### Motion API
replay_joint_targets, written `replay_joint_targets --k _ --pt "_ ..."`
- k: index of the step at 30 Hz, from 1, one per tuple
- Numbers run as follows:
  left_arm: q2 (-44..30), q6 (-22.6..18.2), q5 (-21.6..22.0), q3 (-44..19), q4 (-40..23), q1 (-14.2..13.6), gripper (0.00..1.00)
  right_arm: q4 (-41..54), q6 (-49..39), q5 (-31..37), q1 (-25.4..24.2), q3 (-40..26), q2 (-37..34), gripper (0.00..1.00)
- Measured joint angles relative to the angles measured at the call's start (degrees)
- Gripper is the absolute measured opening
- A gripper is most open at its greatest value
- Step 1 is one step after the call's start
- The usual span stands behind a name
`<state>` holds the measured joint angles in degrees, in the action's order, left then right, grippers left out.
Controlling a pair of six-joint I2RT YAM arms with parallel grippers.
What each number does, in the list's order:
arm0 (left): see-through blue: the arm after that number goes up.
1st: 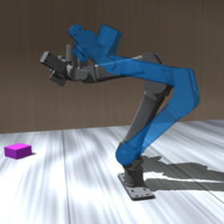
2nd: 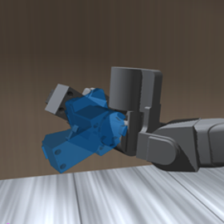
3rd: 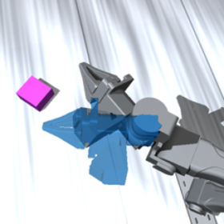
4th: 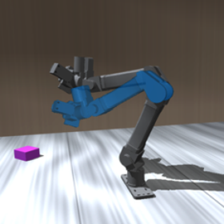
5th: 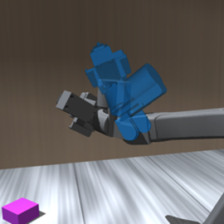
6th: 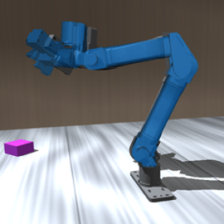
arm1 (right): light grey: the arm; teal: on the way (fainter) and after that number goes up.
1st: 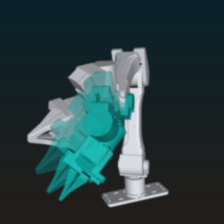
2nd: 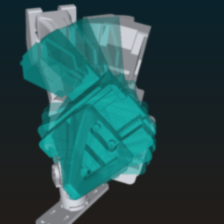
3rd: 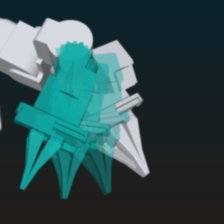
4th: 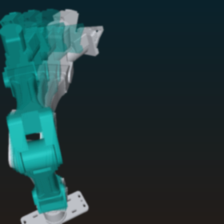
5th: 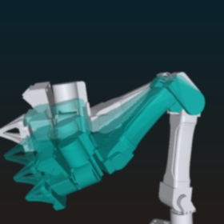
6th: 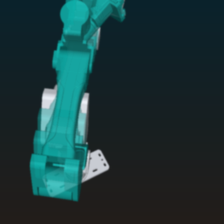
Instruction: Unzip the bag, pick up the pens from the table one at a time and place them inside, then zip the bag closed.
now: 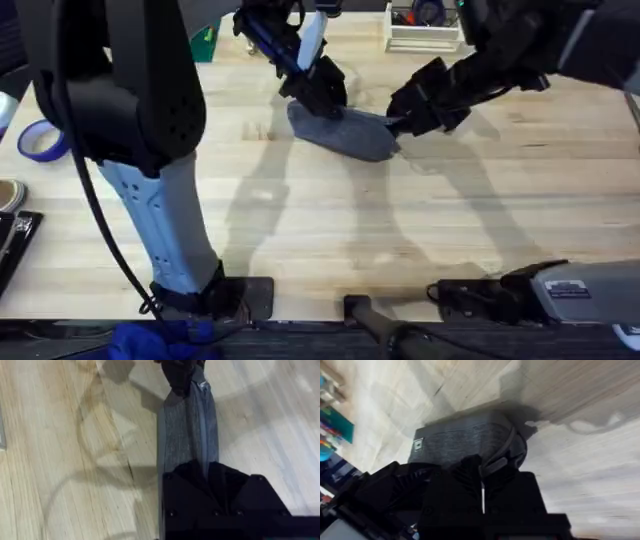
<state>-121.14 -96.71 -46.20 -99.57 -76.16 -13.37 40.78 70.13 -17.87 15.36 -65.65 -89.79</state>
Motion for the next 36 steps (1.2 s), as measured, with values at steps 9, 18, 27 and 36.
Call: replay_joint_targets --k 9,18,27,36 --pt "0.02 0.07 -2.55 0.00 0.15 -0.33 0.042 2.11 -1.42 -0.97 -2.70 0.00 2.83 0.031" --pt "0.02 0.31 -2.49 0.00 0.33 -0.61 0.041 4.32 -3.14 -2.30 -5.22 0.00 2.83 0.031" --pt "0.02 0.33 -0.67 0.00 0.57 -0.51 0.041 6.94 -5.47 -0.97 -9.04 0.02 4.00 0.030" --pt "0.02 0.33 1.04 0.00 0.31 0.87 0.042 7.44 -6.98 2.94 -11.68 0.02 7.12 0.030"
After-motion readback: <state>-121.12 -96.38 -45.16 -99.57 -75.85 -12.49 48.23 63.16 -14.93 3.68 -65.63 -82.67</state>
